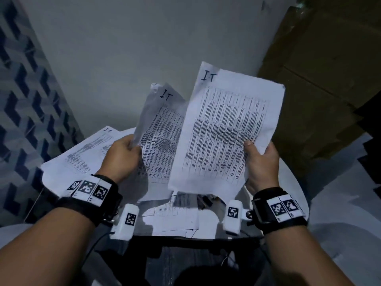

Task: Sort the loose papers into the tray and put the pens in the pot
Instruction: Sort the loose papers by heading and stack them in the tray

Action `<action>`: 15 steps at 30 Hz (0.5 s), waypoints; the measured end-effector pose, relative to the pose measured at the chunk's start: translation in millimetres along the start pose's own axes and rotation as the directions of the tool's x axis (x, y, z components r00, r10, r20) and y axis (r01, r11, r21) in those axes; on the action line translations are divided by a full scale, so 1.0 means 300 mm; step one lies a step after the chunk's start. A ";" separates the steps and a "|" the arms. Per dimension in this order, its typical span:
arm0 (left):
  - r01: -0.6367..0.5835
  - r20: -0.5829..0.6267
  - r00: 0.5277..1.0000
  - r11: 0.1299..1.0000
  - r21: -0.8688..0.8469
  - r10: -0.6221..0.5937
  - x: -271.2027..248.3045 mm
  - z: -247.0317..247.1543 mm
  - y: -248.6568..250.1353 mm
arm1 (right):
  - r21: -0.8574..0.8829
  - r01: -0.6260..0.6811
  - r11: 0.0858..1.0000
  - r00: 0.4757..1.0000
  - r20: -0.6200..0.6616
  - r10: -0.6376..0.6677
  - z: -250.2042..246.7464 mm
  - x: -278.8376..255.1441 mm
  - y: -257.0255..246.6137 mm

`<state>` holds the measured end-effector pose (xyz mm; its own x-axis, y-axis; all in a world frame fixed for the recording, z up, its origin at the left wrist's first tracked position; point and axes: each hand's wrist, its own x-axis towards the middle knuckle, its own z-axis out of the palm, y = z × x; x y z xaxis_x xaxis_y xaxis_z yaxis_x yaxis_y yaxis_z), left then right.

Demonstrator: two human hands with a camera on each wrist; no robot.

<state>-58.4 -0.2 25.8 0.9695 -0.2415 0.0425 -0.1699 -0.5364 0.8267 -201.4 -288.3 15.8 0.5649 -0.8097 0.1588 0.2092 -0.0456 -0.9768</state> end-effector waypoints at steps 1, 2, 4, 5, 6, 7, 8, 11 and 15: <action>0.012 0.016 1.000 0.999 -0.051 -0.011 0.000 0.002 0.004 | 0.023 -0.049 0.999 0.998 0.028 0.049 -0.003 0.000 0.011; 0.032 0.040 0.999 0.992 -0.123 -0.027 -0.002 0.005 0.009 | 0.038 -0.088 0.995 0.995 0.054 0.086 -0.005 -0.002 0.025; 0.084 0.116 0.992 0.961 -0.263 -0.055 -0.010 0.018 0.020 | 0.046 -0.159 0.986 0.985 0.075 0.155 -0.008 -0.007 0.055; 0.108 0.159 0.985 0.944 -0.311 -0.060 -0.017 0.024 0.028 | 0.046 -0.194 0.980 0.979 0.074 0.190 -0.004 -0.014 0.066; 0.132 0.203 0.977 0.928 -0.347 -0.063 -0.025 0.031 0.037 | 0.048 -0.231 0.972 0.971 0.078 0.227 -0.002 -0.016 0.087; 0.151 0.244 0.968 0.913 -0.378 -0.059 -0.031 0.038 0.040 | 0.031 -0.281 0.959 0.957 0.089 0.277 0.004 -0.023 0.101; 0.178 0.285 0.957 0.896 -0.406 -0.061 -0.036 0.045 0.042 | 0.015 -0.330 0.944 0.939 0.104 0.327 0.009 -0.030 0.124; 0.230 0.337 0.939 0.862 -0.452 -0.074 -0.055 0.062 0.046 | -0.050 -0.448 0.893 0.877 0.172 0.450 0.031 -0.063 0.188; 0.214 0.337 0.939 0.881 -0.423 -0.066 -0.072 0.087 0.060 | -0.116 -0.476 0.872 0.850 0.193 0.490 0.065 -0.087 0.236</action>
<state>-86.9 -25.8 25.0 0.8621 -0.4640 -0.2038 0.1323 -0.1823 0.9743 -185.8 -259.2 -54.7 0.7367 -0.5979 -0.3158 -0.1789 0.2780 -0.9438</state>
